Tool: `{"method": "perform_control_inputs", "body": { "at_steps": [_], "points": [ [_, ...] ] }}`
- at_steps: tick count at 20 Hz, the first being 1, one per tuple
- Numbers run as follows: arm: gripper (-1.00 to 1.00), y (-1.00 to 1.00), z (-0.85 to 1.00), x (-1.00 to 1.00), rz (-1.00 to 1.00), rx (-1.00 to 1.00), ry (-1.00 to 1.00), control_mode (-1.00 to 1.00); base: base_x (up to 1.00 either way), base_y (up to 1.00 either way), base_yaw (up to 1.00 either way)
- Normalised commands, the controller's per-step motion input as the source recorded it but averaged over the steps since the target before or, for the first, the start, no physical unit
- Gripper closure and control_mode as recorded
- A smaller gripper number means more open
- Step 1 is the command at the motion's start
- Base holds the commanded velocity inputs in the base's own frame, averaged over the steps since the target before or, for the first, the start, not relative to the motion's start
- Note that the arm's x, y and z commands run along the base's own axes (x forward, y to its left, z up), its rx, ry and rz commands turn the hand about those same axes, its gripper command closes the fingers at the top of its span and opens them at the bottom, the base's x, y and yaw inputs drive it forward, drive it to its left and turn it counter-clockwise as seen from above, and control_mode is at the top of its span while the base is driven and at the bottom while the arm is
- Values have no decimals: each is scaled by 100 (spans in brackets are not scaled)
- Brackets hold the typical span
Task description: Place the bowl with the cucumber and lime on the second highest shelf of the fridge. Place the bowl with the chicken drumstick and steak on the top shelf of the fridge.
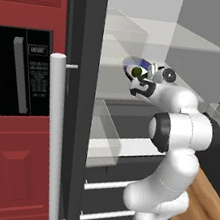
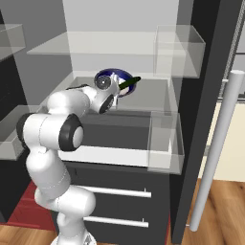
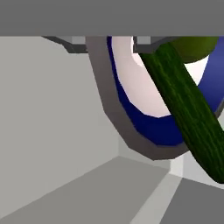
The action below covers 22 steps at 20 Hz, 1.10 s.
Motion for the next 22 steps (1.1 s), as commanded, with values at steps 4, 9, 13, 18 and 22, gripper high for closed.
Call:
{"method": "perform_control_inputs", "body": {
  "at_steps": [4,9,13,18,22],
  "points": [
    [-100,1,88,-25,-8,2,-2,-100,0,0,0],
    [-100,7,100,-67,-4,0,-8,-100,0,0,0],
    [-100,6,80,-100,-2,1,0,-100,0,0,0],
    [-100,1,18,-100,0,0,0,-100,0,0,0],
    [-100,0,-4,-100,0,0,6,-100,0,0,0]
  ]
}}
